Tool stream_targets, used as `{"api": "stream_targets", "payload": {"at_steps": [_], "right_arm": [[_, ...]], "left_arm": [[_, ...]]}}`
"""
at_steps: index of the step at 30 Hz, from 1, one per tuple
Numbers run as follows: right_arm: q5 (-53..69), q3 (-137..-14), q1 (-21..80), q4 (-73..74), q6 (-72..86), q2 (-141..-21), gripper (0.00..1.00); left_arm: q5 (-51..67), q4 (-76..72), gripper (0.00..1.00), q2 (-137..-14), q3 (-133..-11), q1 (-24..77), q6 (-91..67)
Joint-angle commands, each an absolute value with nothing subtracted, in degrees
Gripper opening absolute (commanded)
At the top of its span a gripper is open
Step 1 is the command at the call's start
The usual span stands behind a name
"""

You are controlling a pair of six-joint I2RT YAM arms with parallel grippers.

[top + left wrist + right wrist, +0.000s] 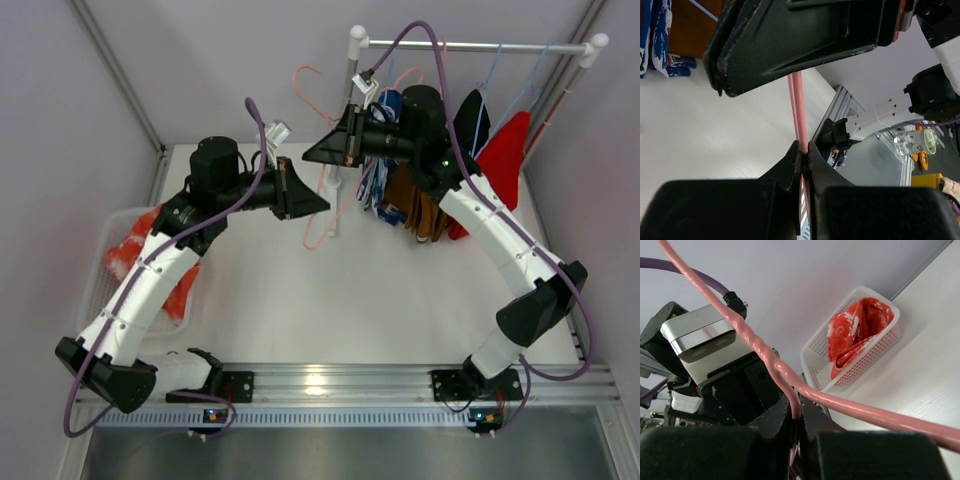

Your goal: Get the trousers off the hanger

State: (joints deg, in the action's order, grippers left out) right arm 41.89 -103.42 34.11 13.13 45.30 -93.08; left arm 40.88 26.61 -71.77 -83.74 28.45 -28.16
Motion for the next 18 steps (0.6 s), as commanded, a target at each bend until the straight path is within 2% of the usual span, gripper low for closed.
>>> {"api": "stream_targets", "payload": {"at_steps": [1,2,4,5,8,10,18], "right_arm": [[43.9,-103.7,34.8,8.4,43.7,-92.4,0.06],[43.9,-103.8,34.8,8.7,43.5,-92.3,0.23],[43.4,-104.3,34.7,9.3,42.5,-92.1,0.47],[43.2,-104.9,34.7,10.9,42.0,-91.9,0.69],[41.0,-105.4,34.4,14.2,39.1,-90.7,0.96],[39.6,-105.5,33.9,15.8,37.1,-89.6,1.00],[38.2,-105.6,31.7,20.1,31.8,-85.4,0.99]], "left_arm": [[41.1,23.5,0.00,-71.0,-84.0,27.7,-32.0],[40.3,24.0,0.00,-71.0,-84.3,27.6,-31.4],[36.8,26.0,0.00,-70.9,-84.5,27.5,-30.4],[35.3,27.1,0.00,-70.8,-85.2,27.3,-29.2],[26.7,31.1,0.00,-71.0,-86.9,27.2,-26.3],[20.9,32.3,0.00,-71.0,-87.5,27.2,-24.8],[11.9,33.6,0.00,-67.4,-85.2,27.2,-17.1]]}}
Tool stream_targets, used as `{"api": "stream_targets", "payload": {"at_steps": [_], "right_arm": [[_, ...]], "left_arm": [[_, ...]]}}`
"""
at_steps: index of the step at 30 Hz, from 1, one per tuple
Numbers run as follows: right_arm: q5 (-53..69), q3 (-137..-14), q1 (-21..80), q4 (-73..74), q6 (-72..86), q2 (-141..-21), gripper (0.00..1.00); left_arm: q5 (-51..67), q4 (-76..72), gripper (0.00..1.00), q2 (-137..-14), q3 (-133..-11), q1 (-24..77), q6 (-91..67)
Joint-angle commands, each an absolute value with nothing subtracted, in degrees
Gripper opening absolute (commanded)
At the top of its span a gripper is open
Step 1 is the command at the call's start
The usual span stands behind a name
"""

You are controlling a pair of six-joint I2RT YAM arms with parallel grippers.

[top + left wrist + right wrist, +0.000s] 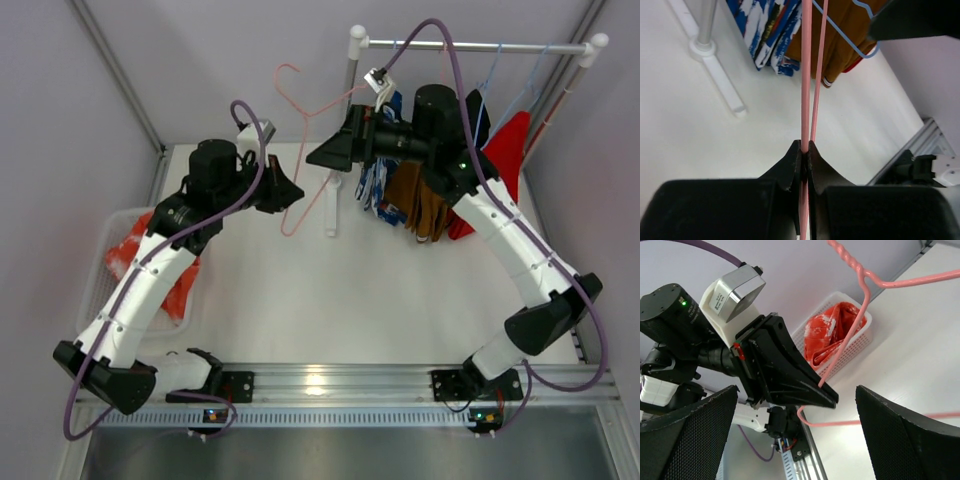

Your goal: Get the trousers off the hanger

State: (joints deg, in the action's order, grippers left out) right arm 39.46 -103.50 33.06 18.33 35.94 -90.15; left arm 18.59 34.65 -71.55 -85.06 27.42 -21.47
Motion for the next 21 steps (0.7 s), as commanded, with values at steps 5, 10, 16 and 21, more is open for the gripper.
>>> {"api": "stream_targets", "payload": {"at_steps": [5,10,16,21], "right_arm": [[36.4,-106.2,27.5,19.3,30.9,-81.7,0.99],[35.9,-107.3,19.3,19.2,32.0,-80.1,1.00],[37.3,-107.7,8.7,19.0,34.5,-79.4,1.00],[38.9,-108.3,0.6,18.6,37.1,-79.0,0.99]], "left_arm": [[10.8,34.4,0.00,-64.4,-82.5,27.2,-14.0],[9.5,37.1,0.00,-65.6,-83.0,27.4,-12.1],[5.6,42.7,0.00,-74.8,-92.2,31.2,-10.3],[-3.7,42.9,0.00,-77.4,-93.5,36.3,-10.1]]}}
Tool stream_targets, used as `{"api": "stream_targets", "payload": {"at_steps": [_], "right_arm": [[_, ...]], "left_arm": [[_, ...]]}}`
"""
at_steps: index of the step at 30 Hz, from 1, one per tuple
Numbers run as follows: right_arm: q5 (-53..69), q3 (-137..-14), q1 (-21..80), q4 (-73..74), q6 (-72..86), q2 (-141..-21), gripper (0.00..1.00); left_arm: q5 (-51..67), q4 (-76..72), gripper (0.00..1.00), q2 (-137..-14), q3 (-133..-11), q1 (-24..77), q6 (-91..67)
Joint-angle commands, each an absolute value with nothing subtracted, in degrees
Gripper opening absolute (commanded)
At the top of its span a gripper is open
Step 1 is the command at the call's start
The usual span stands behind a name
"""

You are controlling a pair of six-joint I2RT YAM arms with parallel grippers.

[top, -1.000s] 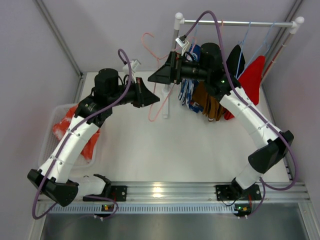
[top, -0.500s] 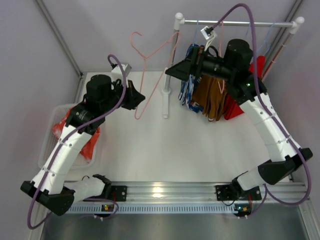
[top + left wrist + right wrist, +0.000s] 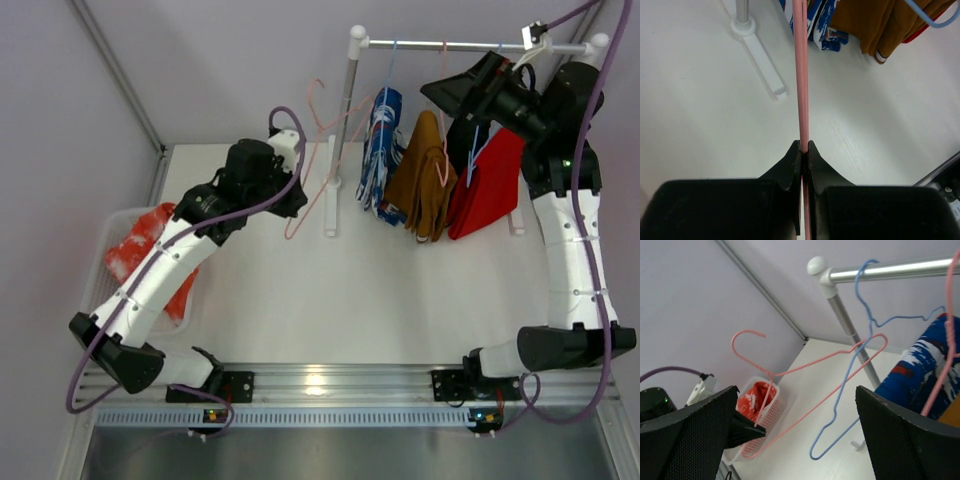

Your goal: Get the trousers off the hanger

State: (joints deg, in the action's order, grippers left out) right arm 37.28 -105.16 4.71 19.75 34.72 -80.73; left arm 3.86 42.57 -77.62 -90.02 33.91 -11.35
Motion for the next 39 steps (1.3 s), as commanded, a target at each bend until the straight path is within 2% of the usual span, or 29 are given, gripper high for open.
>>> {"api": "stream_targets", "payload": {"at_steps": [1,3,8,21,39], "right_arm": [[39.5,-108.3,-0.2,18.5,37.5,-78.8,0.99],[39.9,-107.7,-3.3,17.9,38.6,-78.6,0.99],[40.3,-105.6,-5.4,16.6,39.4,-77.3,0.99],[41.7,-100.5,-7.7,14.9,40.8,-74.0,0.99],[43.0,-94.7,-9.8,12.3,42.5,-71.9,0.99]], "left_arm": [[-7.3,43.2,0.00,-78.4,-95.3,38.8,-10.0],[-16.8,43.9,0.00,-81.6,-98.0,41.4,-9.6],[-25.3,43.5,0.00,-89.1,-107.0,46.1,-6.8],[-32.3,44.4,0.00,-106.4,-125.6,45.7,-3.6],[-30.9,35.1,0.00,-115.2,-132.2,42.3,2.9]]}}
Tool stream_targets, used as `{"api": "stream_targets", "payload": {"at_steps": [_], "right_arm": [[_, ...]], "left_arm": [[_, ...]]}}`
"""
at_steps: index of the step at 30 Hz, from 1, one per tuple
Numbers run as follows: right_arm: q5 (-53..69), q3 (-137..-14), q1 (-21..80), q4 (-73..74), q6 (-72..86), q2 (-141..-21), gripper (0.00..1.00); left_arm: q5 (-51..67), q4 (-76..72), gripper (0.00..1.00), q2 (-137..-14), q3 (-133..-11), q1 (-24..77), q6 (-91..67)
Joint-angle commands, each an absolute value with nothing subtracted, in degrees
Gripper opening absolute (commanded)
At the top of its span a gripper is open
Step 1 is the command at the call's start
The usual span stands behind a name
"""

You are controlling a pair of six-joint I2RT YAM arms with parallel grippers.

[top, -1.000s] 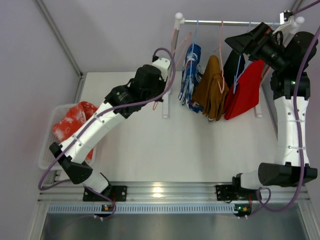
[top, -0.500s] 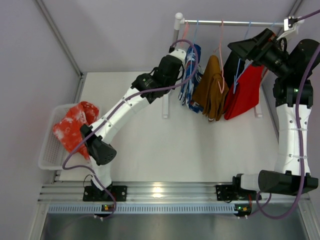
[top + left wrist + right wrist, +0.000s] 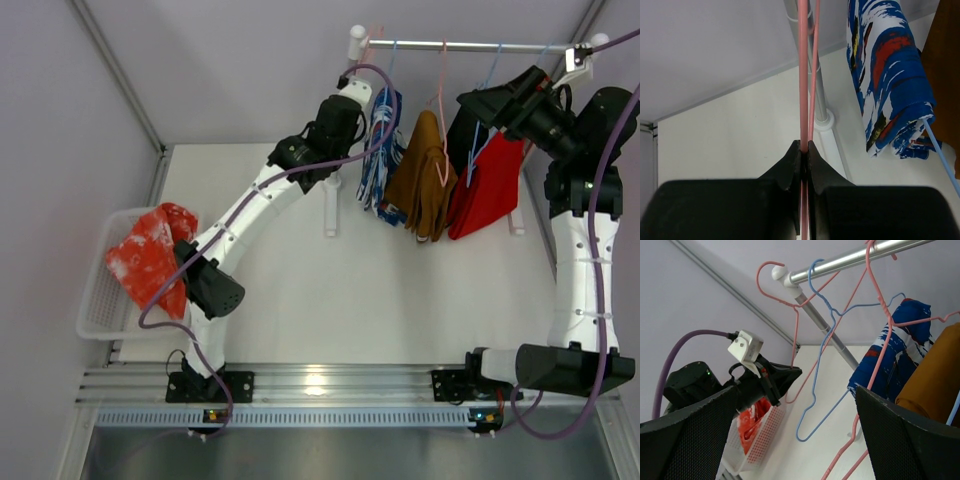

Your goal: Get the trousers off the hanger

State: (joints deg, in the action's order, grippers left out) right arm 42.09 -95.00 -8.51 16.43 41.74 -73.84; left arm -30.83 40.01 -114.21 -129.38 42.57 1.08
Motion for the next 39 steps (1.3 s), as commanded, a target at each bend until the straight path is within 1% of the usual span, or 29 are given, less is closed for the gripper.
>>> {"api": "stream_targets", "payload": {"at_steps": [1,11,15,16,17,19,20,23,24,27,28,30,31,32,33,37,39], "right_arm": [[43.0,-94.4,-9.8,12.0,42.7,-71.9,1.00],[43.1,-93.3,-10.0,11.2,43.4,-71.9,0.99],[43.3,-93.3,-10.1,11.1,43.6,-72.1,0.99],[43.3,-93.1,-10.1,11.1,43.6,-72.2,1.00],[43.3,-93.1,-10.1,11.1,43.4,-72.1,1.00],[43.4,-93.0,-10.1,11.2,43.3,-72.1,1.00],[43.5,-93.0,-10.1,11.3,43.1,-72.1,1.00],[43.6,-92.9,-10.1,11.8,42.1,-71.8,1.00],[43.7,-92.8,-10.1,11.9,42.0,-71.5,0.99],[43.8,-92.0,-10.1,12.5,40.4,-70.8,0.99],[43.8,-91.6,-10.1,12.7,40.0,-70.5,1.00],[43.7,-91.0,-10.1,13.4,38.2,-69.5,0.99],[43.7,-90.2,-10.1,13.6,37.6,-69.1,1.00],[43.6,-89.7,-10.1,13.7,36.6,-68.8,1.00],[43.4,-88.9,-10.1,13.9,36.1,-68.1,1.00],[43.2,-86.8,-10.1,15.4,33.1,-66.6,0.99],[42.9,-85.7,-10.1,16.6,30.1,-65.5,0.99]], "left_arm": [[-29.7,35.0,0.00,-115.7,-132.2,42.1,2.8],[-25.6,35.6,0.00,-119.4,-134.5,39.7,0.3],[-24.4,37.3,0.00,-120.1,-134.6,38.8,-3.7],[-24.1,38.0,0.03,-120.1,-134.5,38.7,-4.1],[-23.6,38.4,0.12,-120.1,-134.5,38.6,-4.5],[-22.9,39.4,0.20,-119.4,-134.4,38.5,-5.1],[-21.8,39.7,0.28,-118.9,-134.0,38.5,-5.5],[-19.5,40.3,0.41,-116.0,-132.6,38.5,-6.2],[-18.6,40.7,0.49,-115.1,-131.4,38.5,-6.8],[-14.9,43.0,0.59,-111.4,-129.8,38.5,-8.2],[-12.7,43.7,0.70,-109.1,-128.3,38.5,-8.5],[-11.0,45.0,0.80,-106.4,-126.2,38.5,-9.1],[-10.0,45.0,0.92,-103.2,-122.9,38.5,-8.9],[-9.9,44.5,0.98,-101.5,-121.0,38.4,-8.8],[-9.5,44.2,0.99,-98.5,-117.3,38.3,-8.5],[-4.5,44.3,0.99,-91.9,-110.4,35.7,-8.5],[2.1,45.2,0.99,-88.7,-108.4,32.6,-8.5]]}}
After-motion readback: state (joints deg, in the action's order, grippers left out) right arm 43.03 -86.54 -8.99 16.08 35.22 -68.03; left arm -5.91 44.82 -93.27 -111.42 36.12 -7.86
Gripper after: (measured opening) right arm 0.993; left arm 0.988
